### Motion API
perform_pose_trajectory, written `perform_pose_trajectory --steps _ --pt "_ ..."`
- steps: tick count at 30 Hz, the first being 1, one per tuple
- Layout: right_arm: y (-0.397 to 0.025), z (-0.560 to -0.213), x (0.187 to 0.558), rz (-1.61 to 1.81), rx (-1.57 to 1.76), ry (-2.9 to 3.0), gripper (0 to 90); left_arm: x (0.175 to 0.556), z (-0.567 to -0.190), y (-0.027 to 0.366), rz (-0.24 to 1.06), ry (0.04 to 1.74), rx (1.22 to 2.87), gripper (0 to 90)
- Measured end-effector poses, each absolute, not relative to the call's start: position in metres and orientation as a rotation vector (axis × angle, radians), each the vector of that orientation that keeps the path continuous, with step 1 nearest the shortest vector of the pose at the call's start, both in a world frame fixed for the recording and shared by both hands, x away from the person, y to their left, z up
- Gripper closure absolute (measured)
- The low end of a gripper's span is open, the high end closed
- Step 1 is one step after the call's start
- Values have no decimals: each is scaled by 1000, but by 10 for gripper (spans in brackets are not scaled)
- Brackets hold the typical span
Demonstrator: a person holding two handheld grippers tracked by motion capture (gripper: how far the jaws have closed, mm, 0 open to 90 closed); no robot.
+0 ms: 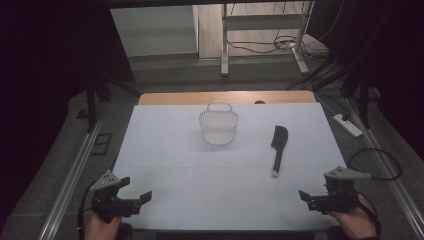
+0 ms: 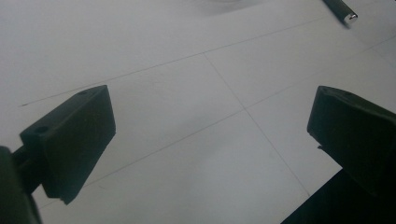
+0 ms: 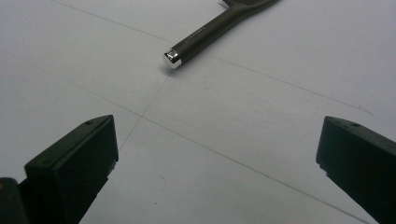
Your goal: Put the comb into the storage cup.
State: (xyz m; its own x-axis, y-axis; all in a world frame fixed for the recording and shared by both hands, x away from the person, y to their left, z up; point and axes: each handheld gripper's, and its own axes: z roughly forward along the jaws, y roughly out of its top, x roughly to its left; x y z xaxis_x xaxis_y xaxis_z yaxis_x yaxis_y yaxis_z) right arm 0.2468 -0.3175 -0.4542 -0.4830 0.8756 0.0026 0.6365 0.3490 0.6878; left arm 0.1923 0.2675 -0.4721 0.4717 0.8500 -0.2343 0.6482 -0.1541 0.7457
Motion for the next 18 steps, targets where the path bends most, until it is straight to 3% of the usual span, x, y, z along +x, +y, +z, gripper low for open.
perform_pose_trajectory --steps 18 --pt "-314 -453 263 975 1313 2309 0 193 -472 269 294 1262 1874 18"
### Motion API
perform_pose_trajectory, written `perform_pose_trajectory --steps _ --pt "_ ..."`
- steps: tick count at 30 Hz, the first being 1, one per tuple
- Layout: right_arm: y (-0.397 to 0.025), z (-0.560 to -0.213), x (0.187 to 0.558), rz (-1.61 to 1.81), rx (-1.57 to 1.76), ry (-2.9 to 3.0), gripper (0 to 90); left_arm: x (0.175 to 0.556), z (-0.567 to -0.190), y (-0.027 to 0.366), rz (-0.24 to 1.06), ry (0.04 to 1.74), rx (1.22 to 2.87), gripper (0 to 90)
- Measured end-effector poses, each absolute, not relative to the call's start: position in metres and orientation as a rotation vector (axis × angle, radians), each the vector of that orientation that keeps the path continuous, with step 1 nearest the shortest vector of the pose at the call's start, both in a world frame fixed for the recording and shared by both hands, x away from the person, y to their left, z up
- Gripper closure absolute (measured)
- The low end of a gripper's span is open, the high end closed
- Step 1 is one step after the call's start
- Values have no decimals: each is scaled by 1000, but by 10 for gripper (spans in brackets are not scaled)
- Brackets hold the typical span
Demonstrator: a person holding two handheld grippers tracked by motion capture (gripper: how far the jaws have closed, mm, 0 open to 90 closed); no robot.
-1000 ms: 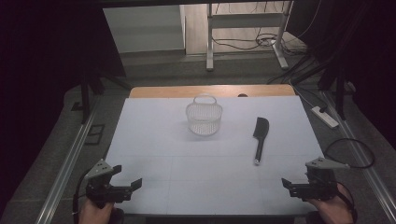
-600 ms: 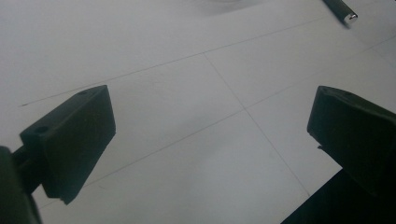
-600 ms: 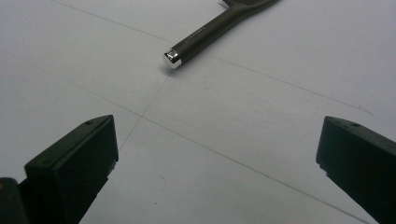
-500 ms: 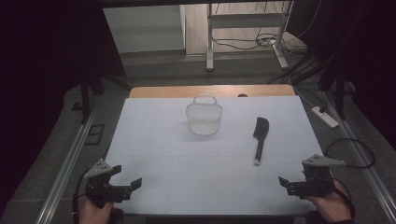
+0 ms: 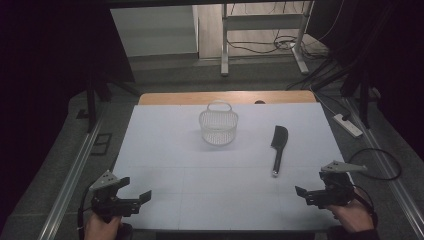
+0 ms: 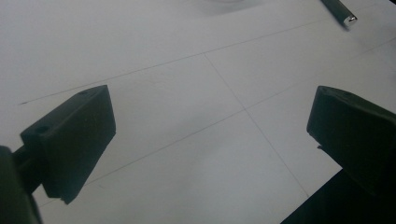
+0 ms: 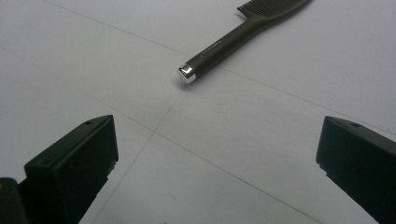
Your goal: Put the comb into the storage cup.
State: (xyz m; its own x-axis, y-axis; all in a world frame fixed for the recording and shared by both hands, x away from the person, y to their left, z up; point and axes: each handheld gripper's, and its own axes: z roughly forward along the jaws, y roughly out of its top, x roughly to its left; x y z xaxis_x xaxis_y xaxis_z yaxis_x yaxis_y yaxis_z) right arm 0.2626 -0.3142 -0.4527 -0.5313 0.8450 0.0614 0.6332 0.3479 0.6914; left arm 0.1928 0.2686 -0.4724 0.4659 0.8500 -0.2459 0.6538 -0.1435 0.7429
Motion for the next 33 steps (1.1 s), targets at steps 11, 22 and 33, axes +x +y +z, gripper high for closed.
perform_pose_trajectory --steps 11,22,33 --pt "-308 -450 277 975 1284 2326 0 193 -472 268 296 1263 1880 16" --pt "-302 -451 290 946 1284 2363 0 193 -472 268 296 1268 1879 11" --pt "-294 -449 305 906 1277 2371 0 193 -472 268 298 1271 1879 11"
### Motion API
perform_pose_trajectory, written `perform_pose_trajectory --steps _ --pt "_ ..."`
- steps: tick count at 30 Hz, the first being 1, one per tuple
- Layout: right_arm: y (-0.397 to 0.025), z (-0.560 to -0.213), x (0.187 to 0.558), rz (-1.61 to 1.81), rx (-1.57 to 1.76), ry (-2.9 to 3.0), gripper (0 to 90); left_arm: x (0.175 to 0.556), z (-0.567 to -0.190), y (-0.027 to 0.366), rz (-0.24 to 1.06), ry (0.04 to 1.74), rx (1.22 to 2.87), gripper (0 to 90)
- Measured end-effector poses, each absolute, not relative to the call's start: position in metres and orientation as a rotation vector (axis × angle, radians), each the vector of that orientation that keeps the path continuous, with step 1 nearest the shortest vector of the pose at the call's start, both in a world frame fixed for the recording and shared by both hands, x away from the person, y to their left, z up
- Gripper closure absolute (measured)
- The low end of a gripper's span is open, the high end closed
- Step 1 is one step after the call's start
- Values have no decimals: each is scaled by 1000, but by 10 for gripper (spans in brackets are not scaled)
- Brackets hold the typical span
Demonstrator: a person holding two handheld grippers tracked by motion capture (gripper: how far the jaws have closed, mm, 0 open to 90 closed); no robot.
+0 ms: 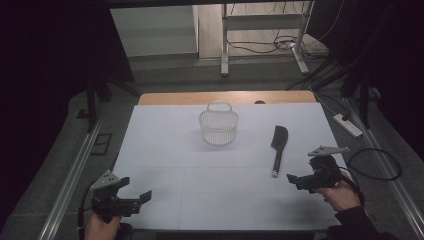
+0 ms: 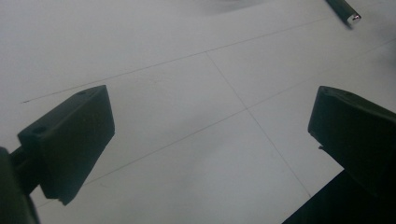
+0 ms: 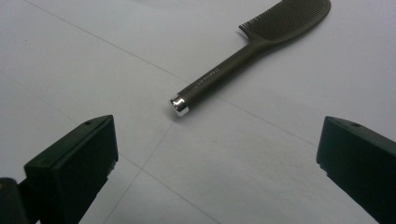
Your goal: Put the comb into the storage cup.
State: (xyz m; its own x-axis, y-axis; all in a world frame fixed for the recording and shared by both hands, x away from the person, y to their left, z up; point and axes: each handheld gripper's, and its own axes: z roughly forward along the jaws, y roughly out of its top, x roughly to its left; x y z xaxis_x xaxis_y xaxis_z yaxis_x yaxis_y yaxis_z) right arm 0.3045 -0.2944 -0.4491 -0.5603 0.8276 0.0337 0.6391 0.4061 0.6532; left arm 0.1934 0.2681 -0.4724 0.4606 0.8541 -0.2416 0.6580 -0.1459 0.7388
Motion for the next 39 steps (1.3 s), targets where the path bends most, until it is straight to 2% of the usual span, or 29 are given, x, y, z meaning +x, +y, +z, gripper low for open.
perform_pose_trajectory --steps 39 --pt "-258 -453 356 836 1242 2456 0 194 -473 268 296 1282 1874 1"
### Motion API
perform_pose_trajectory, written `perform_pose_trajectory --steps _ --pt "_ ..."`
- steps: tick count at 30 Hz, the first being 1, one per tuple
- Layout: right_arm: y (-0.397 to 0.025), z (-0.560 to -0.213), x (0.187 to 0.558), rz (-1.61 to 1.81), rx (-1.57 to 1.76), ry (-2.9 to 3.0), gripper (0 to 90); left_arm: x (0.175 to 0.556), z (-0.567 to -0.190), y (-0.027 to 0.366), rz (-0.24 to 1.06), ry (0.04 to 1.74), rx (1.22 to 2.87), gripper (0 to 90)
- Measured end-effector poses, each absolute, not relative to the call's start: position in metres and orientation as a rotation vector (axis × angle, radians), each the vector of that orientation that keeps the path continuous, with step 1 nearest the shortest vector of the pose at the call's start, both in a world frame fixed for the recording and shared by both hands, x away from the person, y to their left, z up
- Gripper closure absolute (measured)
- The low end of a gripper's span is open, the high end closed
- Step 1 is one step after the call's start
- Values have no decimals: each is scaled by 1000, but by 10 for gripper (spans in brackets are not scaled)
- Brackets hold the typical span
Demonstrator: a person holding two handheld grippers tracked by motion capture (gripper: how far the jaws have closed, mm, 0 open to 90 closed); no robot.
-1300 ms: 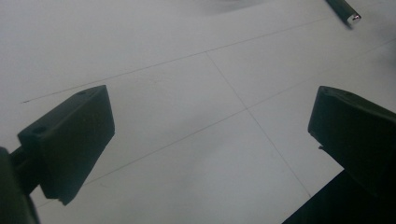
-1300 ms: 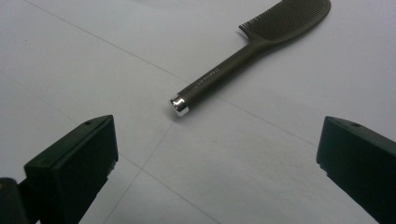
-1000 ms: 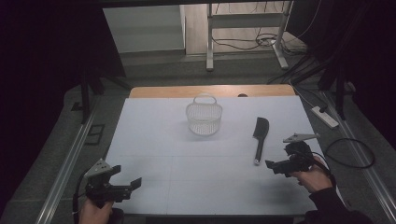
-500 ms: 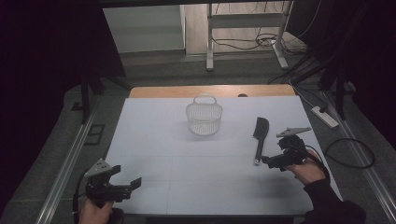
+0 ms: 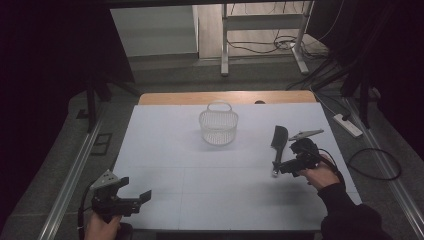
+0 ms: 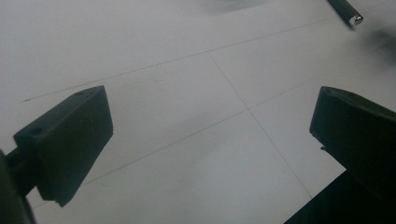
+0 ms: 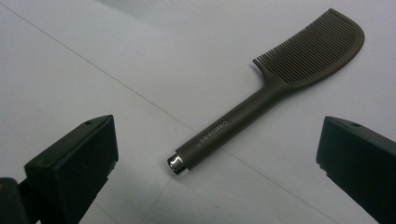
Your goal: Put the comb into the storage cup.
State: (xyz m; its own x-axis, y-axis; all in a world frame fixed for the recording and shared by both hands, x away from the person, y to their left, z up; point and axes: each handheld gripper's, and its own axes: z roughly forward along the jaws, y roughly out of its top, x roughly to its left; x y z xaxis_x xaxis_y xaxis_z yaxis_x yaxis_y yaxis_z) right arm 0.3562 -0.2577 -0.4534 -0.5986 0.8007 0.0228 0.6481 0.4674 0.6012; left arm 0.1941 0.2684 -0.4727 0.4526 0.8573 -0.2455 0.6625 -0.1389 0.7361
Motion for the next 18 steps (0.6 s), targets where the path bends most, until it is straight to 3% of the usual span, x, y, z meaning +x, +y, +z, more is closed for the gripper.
perform_pose_trajectory --steps 18 --pt "-243 -452 378 747 1274 2503 0 194 -473 268 299 1281 1875 0"
